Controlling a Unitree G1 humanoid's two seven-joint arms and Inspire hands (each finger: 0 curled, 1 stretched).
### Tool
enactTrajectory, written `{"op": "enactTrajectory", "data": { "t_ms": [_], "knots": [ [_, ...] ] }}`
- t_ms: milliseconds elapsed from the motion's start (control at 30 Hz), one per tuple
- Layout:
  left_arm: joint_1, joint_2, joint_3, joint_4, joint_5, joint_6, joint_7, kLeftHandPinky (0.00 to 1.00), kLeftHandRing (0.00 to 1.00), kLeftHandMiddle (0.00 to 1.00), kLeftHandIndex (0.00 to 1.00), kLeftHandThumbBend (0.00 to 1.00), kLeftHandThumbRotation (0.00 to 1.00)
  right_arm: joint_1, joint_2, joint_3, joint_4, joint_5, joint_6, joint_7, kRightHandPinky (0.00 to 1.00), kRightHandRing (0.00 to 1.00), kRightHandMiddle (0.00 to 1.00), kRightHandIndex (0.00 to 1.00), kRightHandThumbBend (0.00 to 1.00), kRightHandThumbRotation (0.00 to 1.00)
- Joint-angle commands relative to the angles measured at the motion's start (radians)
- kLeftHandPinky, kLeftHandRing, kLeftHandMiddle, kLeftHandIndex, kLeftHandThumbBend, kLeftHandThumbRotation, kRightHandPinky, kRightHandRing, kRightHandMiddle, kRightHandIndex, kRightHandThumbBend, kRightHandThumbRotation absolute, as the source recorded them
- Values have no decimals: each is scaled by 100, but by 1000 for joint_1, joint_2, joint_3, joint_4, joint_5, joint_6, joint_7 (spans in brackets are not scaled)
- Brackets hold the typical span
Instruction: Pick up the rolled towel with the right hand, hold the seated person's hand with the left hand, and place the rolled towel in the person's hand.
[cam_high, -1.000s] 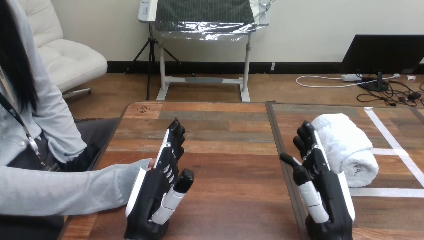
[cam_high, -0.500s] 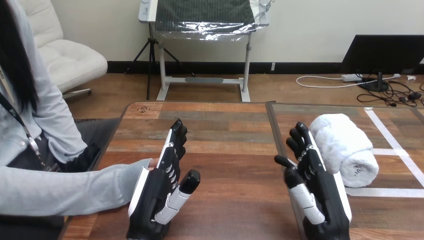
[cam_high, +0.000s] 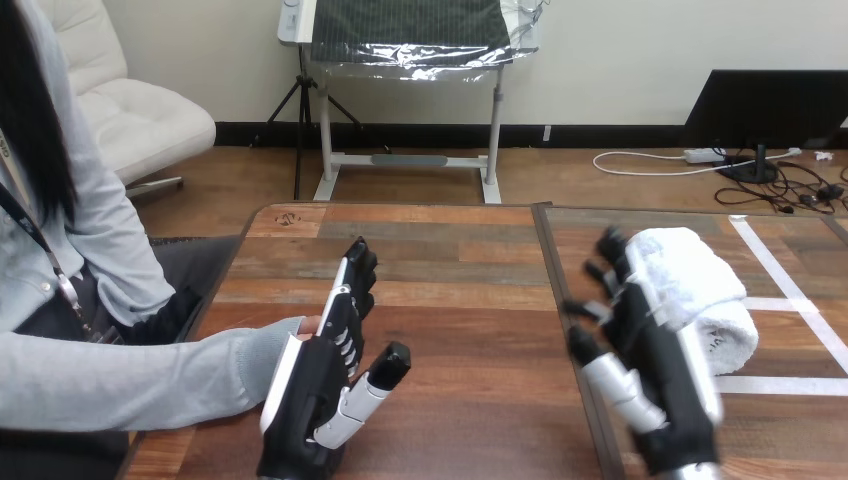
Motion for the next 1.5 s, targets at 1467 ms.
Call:
{"op": "enactTrajectory", "data": {
  "t_ms": [1467],
  "knots": [
    [-54, -16, -28, 3, -1, -20, 14, 99, 100, 100, 100, 100, 78, -437, -385, -156, -196, -72, 475, -364, 100, 100, 100, 100, 100, 63]
  ]
}}
